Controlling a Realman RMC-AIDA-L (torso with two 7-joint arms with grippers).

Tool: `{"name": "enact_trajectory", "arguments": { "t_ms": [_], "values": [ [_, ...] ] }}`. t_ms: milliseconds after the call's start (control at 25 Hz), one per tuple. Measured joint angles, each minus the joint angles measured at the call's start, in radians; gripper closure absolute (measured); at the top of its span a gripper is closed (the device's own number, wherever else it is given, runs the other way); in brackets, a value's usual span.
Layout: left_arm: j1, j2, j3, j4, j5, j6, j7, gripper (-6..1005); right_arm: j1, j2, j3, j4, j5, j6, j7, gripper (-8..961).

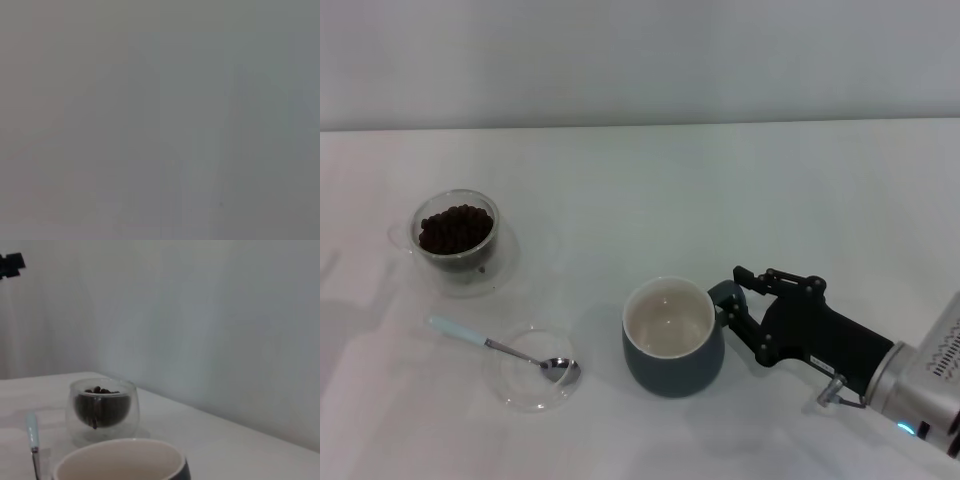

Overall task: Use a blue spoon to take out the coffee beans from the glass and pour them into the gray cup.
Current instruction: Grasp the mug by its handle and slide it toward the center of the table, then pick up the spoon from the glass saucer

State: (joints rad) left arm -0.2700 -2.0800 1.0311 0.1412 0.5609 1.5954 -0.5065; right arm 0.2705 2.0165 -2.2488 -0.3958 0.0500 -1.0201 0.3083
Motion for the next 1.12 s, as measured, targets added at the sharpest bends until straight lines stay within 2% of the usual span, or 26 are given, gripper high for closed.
{"name": "enact_trajectory", "arguments": {
  "t_ms": [320, 560, 840, 960, 1120],
  "values": [
    [-0.001, 0.0, -0.004, 0.003, -0.003, 0.001, 0.003, 225, -0.006, -0.003, 0.007, 0.043, -0.001, -0.029, 0.002, 544],
    [0.0, 0.0, -0.006, -0.002, -0.016, -0.002, 0.007, 225, -0.003, -0.006, 0.009, 0.113, -0.001, -0.095, 0.005, 408],
    [0.006, -0.001, -0.007, -0.016, -0.029, -0.005, -0.011, 224, 0.001, -0.01, 0.03, 0.246, 0.01, -0.236, -0.008, 408],
    [0.007, -0.002, -0.006, -0.031, -0.029, -0.001, -0.062, 224, 0.002, -0.018, 0.109, 0.294, 0.018, -0.277, -0.012, 408],
    [0.009, -0.002, -0.004, -0.071, -0.029, 0.0, -0.321, 225, 0.009, -0.047, 0.186, 0.305, 0.018, -0.321, -0.012, 408]
  ]
}}
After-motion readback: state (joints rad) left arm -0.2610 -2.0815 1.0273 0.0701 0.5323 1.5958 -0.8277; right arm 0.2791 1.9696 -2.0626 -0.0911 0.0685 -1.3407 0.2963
